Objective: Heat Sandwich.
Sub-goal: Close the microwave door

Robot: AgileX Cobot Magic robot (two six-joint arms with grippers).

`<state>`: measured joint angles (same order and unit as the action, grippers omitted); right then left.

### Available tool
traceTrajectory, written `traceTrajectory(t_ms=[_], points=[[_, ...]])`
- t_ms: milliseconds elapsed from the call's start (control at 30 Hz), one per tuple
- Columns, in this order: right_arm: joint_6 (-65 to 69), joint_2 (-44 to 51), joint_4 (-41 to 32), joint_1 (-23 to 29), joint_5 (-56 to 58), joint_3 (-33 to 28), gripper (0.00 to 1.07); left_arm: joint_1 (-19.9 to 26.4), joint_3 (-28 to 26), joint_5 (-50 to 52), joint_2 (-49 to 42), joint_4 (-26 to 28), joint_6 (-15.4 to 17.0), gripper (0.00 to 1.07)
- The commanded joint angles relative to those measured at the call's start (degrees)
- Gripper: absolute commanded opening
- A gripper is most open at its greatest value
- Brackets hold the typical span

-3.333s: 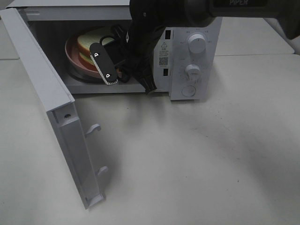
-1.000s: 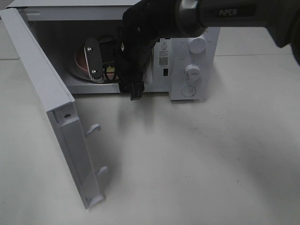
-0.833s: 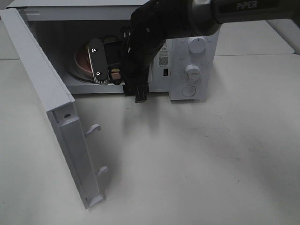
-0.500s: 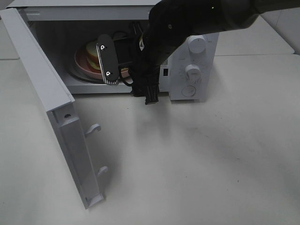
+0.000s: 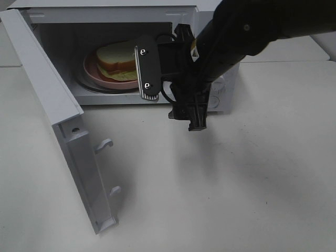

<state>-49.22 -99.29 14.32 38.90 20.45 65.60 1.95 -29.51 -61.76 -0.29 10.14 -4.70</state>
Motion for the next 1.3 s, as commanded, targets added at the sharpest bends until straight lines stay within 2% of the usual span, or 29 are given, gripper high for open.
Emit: traceTrajectory(t_ms=[33, 433, 567, 733, 1033, 1300], points=[[4.3, 3.8, 0.3, 0.3, 0.3, -3.7, 0.76, 0.1, 0.0, 0.2, -1.3, 0.3, 0.3, 0.88], [24.8, 14.7, 0.1, 0.3, 2.6, -13.6, 0.76, 0.1, 0.0, 0.2, -1.3, 0.3, 0.3, 0.88], [42.5, 20.4, 0.7, 0.3, 9.0, -17.2, 0.77, 0.1, 0.0, 0.2, -1.3, 0.3, 0.3, 0.88], [49.2, 24.1, 0.1, 0.3, 16.6, -19.1, 0.76, 0.1, 0.0, 0.2, -1.3, 0.3, 0.3, 0.88], [54.1, 30.6, -1.4, 0.3, 29.0, -19.6, 0.77, 0.1, 0.0, 0.2, -1.3, 0.3, 0.3, 0.88], [54.2, 37.2, -1.4, 0.3, 35.4, -19.6, 0.77, 0.1, 0.0, 0.2, -1.3, 0.3, 0.3, 0.88]])
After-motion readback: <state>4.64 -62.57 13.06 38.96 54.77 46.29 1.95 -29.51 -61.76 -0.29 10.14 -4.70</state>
